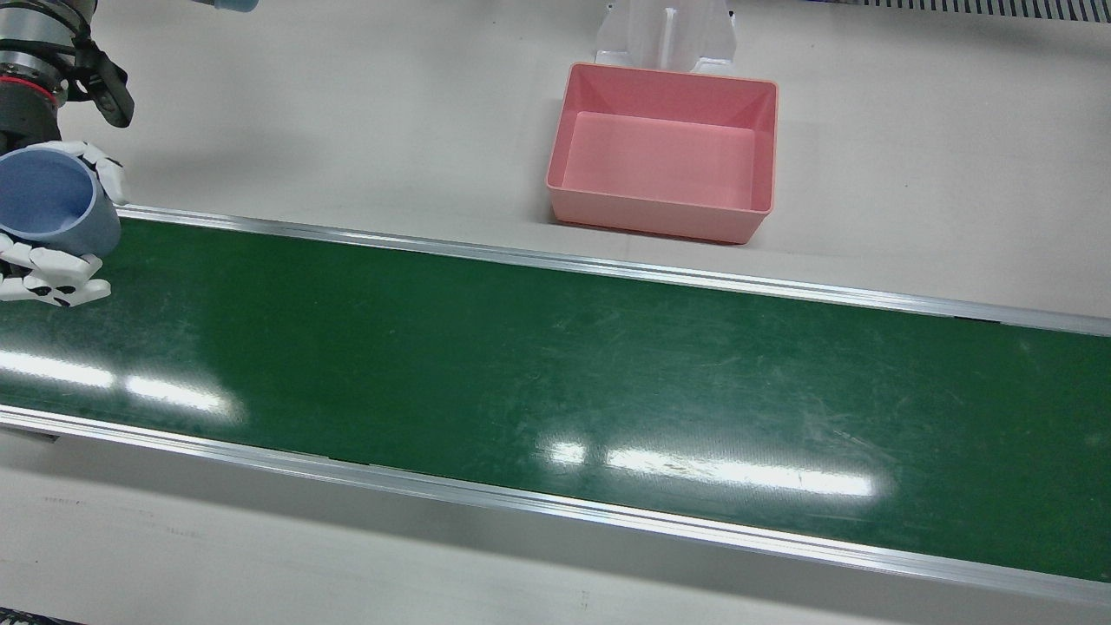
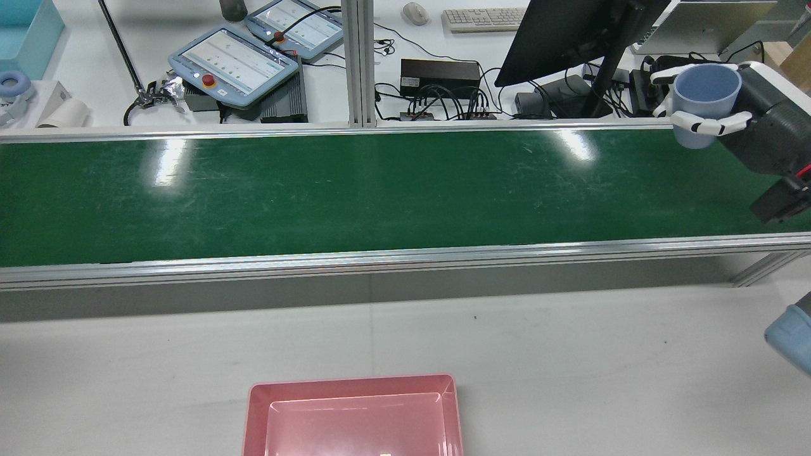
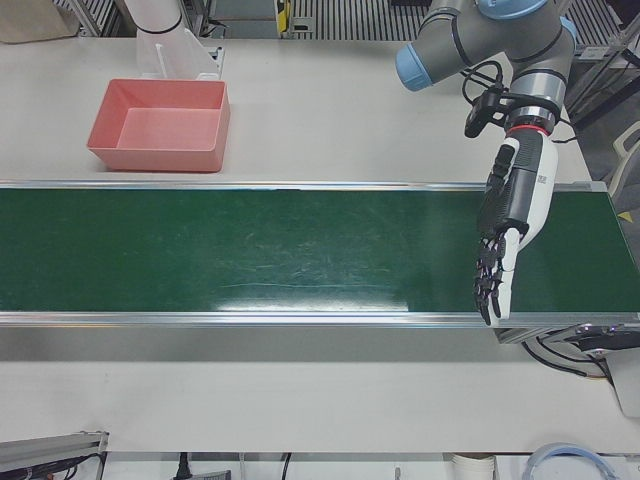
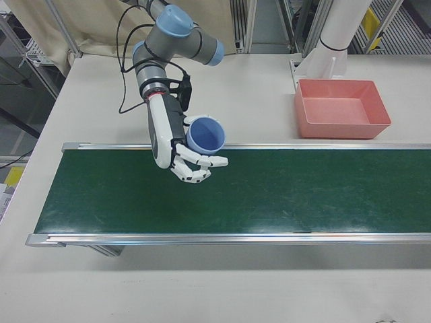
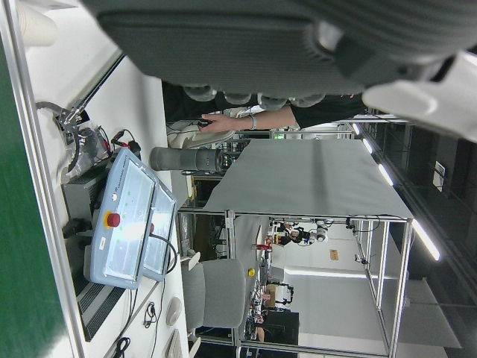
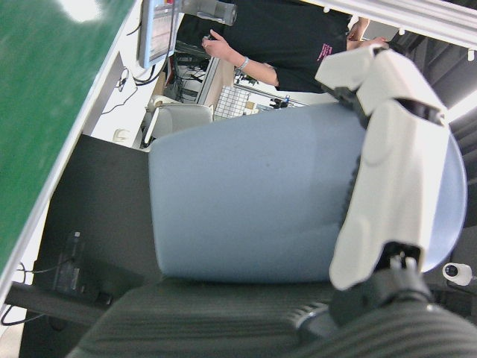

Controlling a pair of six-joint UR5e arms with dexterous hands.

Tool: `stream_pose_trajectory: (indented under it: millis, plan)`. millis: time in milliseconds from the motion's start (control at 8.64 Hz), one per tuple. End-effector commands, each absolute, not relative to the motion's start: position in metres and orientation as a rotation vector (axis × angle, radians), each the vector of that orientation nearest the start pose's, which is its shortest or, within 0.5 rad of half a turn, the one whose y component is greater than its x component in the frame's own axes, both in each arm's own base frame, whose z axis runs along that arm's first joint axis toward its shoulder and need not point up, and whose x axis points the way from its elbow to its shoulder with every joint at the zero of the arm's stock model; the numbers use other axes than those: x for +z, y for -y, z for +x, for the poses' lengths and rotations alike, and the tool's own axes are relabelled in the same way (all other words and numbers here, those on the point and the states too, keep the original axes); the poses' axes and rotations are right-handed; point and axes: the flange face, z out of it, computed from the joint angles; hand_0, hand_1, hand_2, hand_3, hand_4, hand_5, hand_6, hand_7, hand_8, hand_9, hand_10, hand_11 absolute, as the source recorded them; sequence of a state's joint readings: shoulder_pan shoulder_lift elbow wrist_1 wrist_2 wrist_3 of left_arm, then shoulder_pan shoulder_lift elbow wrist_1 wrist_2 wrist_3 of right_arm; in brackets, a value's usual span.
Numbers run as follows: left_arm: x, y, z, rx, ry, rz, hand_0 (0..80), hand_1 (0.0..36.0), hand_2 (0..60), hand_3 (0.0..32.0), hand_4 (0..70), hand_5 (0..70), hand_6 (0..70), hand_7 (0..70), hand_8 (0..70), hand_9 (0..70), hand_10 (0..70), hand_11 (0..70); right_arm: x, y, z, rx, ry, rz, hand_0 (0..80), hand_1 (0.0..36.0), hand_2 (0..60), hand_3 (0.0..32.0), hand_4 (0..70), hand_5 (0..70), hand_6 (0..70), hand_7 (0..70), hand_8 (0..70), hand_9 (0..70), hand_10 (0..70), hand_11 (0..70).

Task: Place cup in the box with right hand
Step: 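Lift the blue cup off the belt and carry it over the pink box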

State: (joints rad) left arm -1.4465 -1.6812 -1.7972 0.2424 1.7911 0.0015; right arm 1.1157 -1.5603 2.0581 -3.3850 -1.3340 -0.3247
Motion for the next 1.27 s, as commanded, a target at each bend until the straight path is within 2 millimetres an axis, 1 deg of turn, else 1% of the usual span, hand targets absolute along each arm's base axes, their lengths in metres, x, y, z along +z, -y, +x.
stream_pose_trajectory:
  millis: [0,116,232,347,463,579,695,811,926,1042,1158]
  plan:
    - [0.546,0.533,-0.046,-1.933,-2.126,-0.347,0.0,0.0,0.0,0.0,0.0,0.0,0.0,0.0,0.0,0.0,0.0,0.0,0.403,0.452,-0.113,-1.957,-2.870,0.125,62.8,36.0,60.0,0.0,29.3,17.5,28.8,70.0,40.2,65.0,26.4,41.8]
    - [0.546,0.533,-0.046,-1.935,-2.125,-0.346,0.0,0.0,0.0,0.0,0.0,0.0,0.0,0.0,0.0,0.0,0.0,0.0,0.380,0.438,-0.149,-1.898,-2.932,0.194,62.2,36.0,60.0,0.0,25.7,17.7,28.9,70.0,40.3,65.0,26.1,41.5]
    - [0.546,0.533,-0.046,-1.934,-2.125,-0.348,0.0,0.0,0.0,0.0,0.0,0.0,0.0,0.0,0.0,0.0,0.0,0.0,0.356,0.419,-0.205,-1.853,-2.997,0.325,62.4,36.0,60.0,0.0,23.8,17.8,29.2,70.0,40.2,64.8,25.8,41.1]
    - [0.546,0.533,-0.046,-1.934,-2.125,-0.348,0.0,0.0,0.0,0.0,0.0,0.0,0.0,0.0,0.0,0.0,0.0,0.0,0.331,0.391,-0.260,-1.809,-3.030,0.424,66.6,36.0,60.0,0.0,27.7,17.8,29.1,70.0,39.8,64.3,25.6,40.9]
    - [0.546,0.533,-0.046,-1.934,-2.127,-0.346,0.0,0.0,0.0,0.0,0.0,0.0,0.0,0.0,0.0,0.0,0.0,0.0,0.312,0.360,-0.304,-1.769,-3.044,0.487,64.9,36.0,60.0,0.0,25.6,17.7,28.9,70.0,39.4,63.8,25.1,40.2]
    - [0.546,0.533,-0.046,-1.933,-2.126,-0.347,0.0,0.0,0.0,0.0,0.0,0.0,0.0,0.0,0.0,0.0,0.0,0.0,0.298,0.333,-0.335,-1.743,-3.060,0.529,66.3,36.0,60.0,0.0,28.7,17.4,28.6,70.0,39.0,63.4,24.7,39.7]
    - [0.546,0.533,-0.046,-1.934,-2.127,-0.346,0.0,0.0,0.0,0.0,0.0,0.0,0.0,0.0,0.0,0.0,0.0,0.0,0.290,0.313,-0.357,-1.717,-3.100,0.569,65.0,36.0,60.0,0.0,27.3,17.2,28.3,70.0,38.3,62.6,24.4,39.1]
    - [0.546,0.533,-0.046,-1.933,-2.126,-0.347,0.0,0.0,0.0,0.0,0.0,0.0,0.0,0.0,0.0,0.0,0.0,0.0,0.288,0.299,-0.369,-1.709,-3.127,0.587,65.5,36.0,60.0,0.0,28.0,17.0,27.9,70.0,37.7,62.1,24.1,38.8]
    - [0.546,0.533,-0.046,-1.933,-2.126,-0.347,0.0,0.0,0.0,0.0,0.0,0.0,0.0,0.0,0.0,0.0,0.0,0.0,0.289,0.287,-0.380,-1.718,-3.131,0.616,65.4,36.0,60.0,0.0,26.8,16.2,26.0,70.0,34.6,58.1,22.5,36.3]
    - [0.546,0.533,-0.046,-1.934,-2.127,-0.346,0.0,0.0,0.0,0.0,0.0,0.0,0.0,0.0,0.0,0.0,0.0,0.0,0.290,0.274,-0.389,-1.728,-3.130,0.655,62.4,35.6,60.0,0.0,21.8,13.2,19.7,70.0,23.2,42.5,15.5,25.7]
    - [0.546,0.533,-0.046,-1.934,-2.127,-0.346,0.0,0.0,0.0,0.0,0.0,0.0,0.0,0.0,0.0,0.0,0.0,0.0,0.292,0.267,-0.396,-1.728,-3.136,0.685,57.8,21.4,12.0,0.0,22.7,8.0,11.6,44.0,8.1,18.7,7.8,13.7]
